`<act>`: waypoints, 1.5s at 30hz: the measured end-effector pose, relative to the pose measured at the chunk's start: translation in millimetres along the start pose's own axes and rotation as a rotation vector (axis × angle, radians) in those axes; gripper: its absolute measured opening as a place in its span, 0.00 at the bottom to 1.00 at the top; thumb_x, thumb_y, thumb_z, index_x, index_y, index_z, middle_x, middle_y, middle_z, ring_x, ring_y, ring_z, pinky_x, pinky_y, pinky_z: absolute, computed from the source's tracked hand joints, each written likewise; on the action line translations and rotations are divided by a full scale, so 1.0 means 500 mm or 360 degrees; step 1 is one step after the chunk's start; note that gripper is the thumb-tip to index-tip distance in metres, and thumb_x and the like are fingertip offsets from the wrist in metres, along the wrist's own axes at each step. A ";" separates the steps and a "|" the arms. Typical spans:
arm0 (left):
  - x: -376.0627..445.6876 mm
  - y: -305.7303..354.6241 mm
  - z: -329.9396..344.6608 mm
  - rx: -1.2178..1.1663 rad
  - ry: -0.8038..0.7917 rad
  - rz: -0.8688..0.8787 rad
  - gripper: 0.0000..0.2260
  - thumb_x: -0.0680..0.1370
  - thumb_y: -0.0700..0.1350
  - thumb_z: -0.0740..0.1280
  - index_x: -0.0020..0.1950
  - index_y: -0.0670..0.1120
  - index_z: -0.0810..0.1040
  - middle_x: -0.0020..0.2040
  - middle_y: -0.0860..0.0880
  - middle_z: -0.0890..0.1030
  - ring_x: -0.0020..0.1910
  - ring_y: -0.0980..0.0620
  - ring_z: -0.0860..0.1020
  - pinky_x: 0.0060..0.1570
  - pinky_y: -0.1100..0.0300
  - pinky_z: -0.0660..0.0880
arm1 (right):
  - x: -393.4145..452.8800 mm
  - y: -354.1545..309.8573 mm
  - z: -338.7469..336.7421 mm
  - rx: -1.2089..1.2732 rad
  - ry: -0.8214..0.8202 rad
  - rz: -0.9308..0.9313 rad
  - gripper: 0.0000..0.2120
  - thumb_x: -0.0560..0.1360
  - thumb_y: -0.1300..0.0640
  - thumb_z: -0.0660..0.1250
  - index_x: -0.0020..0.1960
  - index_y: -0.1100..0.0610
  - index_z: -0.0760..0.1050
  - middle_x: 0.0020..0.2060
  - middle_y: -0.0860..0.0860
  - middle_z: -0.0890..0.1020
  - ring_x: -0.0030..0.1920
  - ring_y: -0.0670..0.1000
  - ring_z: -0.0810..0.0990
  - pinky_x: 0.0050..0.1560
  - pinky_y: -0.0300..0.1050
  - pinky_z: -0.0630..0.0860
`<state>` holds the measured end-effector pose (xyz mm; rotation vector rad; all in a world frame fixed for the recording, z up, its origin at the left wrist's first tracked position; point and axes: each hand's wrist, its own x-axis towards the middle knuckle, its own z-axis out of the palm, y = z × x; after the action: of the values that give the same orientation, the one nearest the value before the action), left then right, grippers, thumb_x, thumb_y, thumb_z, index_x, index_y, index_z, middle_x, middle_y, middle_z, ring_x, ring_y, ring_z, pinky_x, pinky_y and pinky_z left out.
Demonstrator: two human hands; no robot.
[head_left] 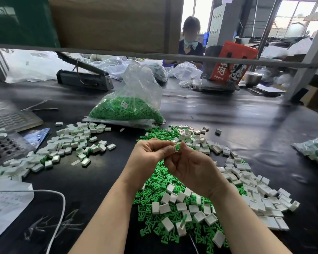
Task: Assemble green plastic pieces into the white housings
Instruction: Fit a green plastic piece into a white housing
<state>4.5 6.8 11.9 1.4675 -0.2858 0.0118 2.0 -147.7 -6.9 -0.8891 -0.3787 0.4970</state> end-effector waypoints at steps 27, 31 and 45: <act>0.000 0.002 -0.005 0.0039 -0.0074 0.0143 0.09 0.74 0.34 0.70 0.44 0.47 0.86 0.51 0.30 0.80 0.46 0.61 0.82 0.48 0.72 0.74 | 0.005 0.006 0.003 -0.0136 0.0001 -0.0103 0.15 0.77 0.47 0.63 0.53 0.57 0.80 0.36 0.51 0.75 0.37 0.47 0.74 0.43 0.37 0.74; -0.001 0.004 -0.006 0.0079 -0.0093 0.0178 0.09 0.74 0.32 0.69 0.46 0.45 0.85 0.51 0.29 0.79 0.45 0.69 0.80 0.46 0.78 0.72 | 0.004 0.007 -0.001 -0.0079 -0.0009 -0.0104 0.14 0.78 0.50 0.63 0.54 0.60 0.78 0.36 0.52 0.75 0.36 0.47 0.74 0.42 0.36 0.75; 0.005 -0.001 -0.012 0.0208 -0.0083 0.0132 0.07 0.74 0.37 0.71 0.50 0.41 0.85 0.42 0.43 0.77 0.45 0.62 0.79 0.49 0.74 0.72 | 0.003 0.005 0.013 -0.0150 0.0079 -0.0077 0.18 0.76 0.44 0.62 0.46 0.58 0.80 0.36 0.53 0.77 0.38 0.49 0.76 0.44 0.39 0.75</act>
<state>8.1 12.3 11.3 1.5866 -0.3947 0.0603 -0.7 -141.5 -5.1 -0.9791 -0.3798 0.4143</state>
